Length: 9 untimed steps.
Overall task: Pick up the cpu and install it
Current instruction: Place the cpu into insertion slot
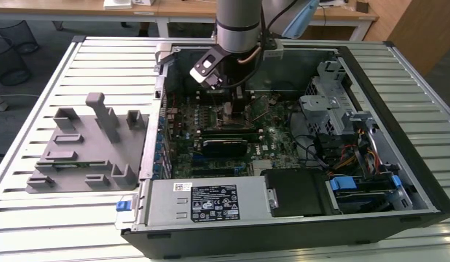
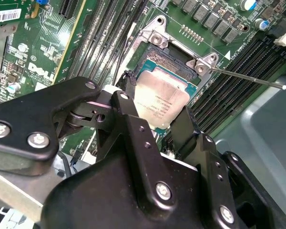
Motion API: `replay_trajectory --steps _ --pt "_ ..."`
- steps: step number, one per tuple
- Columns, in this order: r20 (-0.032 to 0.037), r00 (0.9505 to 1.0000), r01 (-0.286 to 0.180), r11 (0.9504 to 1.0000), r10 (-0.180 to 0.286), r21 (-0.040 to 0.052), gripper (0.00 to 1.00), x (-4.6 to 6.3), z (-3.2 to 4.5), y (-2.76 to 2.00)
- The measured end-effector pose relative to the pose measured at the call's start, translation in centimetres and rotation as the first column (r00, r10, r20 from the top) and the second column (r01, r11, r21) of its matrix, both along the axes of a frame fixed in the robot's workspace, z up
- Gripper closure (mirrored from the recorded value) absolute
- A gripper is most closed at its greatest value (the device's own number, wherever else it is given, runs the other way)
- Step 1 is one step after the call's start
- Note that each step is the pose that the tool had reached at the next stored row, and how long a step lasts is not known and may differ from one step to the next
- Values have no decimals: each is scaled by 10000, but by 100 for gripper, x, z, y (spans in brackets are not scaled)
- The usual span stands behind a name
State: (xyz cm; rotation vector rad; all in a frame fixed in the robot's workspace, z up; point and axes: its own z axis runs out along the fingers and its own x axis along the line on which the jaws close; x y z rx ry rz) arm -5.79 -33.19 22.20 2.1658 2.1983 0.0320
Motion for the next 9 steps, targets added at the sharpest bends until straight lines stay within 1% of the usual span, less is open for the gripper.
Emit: replay_trajectory --steps 9 --pt "0 10000 0 10000 0 0 46 0 -50 0"
